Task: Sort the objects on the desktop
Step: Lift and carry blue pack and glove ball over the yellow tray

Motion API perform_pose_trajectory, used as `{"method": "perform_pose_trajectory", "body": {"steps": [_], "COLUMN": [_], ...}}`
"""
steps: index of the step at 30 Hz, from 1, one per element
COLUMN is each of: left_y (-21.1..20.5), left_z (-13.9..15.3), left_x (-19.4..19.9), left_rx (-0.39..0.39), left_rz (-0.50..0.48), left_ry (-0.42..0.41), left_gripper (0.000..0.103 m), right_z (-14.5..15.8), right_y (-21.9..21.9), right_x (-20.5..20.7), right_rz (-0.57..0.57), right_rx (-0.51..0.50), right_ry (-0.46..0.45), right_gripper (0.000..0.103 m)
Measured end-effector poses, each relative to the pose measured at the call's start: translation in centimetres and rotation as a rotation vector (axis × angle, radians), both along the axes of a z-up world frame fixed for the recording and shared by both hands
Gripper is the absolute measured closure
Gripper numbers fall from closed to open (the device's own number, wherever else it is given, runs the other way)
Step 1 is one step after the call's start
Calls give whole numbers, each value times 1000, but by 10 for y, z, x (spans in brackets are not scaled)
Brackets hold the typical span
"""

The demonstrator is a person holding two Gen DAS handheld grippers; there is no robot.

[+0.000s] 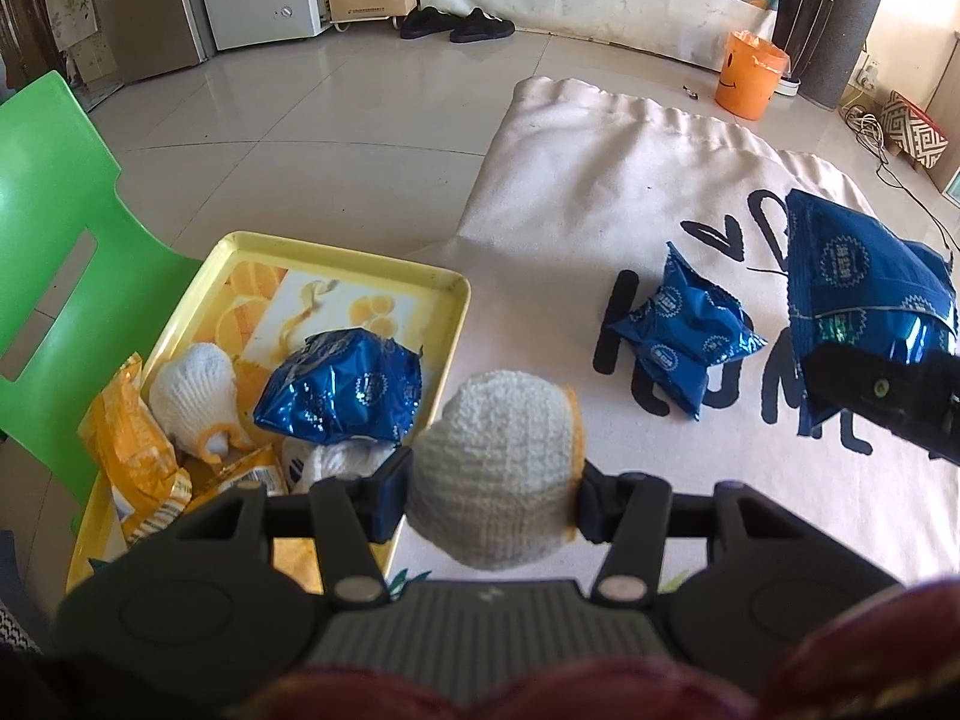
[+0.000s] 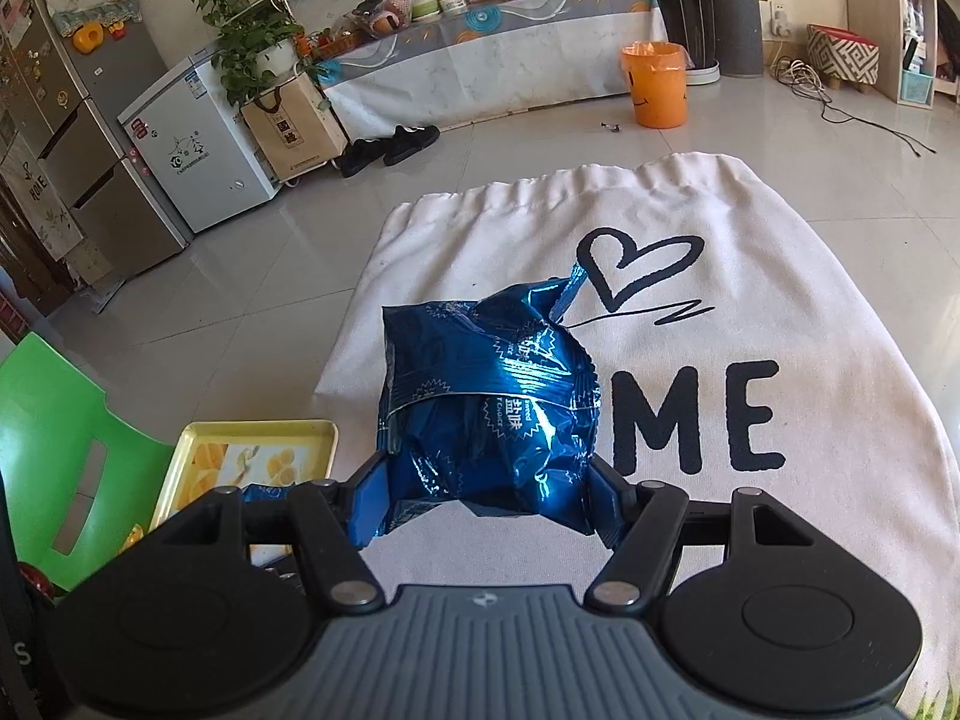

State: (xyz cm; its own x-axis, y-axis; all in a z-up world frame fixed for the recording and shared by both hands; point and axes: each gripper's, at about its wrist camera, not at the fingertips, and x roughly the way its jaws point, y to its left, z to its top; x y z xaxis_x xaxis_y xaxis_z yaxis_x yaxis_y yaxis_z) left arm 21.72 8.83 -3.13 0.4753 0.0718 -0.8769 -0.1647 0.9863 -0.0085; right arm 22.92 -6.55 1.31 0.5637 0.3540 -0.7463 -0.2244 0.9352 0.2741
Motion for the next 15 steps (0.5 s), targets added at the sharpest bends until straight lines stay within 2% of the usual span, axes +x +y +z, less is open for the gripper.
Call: {"method": "perform_pose_trajectory", "body": {"steps": [8,15], "left_y": [19,56], "left_z": [1,14], "left_x": [3,9], "left_rx": [3,12], "left_rz": [29,89], "left_ry": [4,-31], "left_gripper": [52,52], "right_z": [-6,-9], "right_y": [15,34], "right_x": [2,1], "right_rz": [26,64], "right_rx": [3,24], "right_ry": [10,2], "right_gripper": [36,36]}}
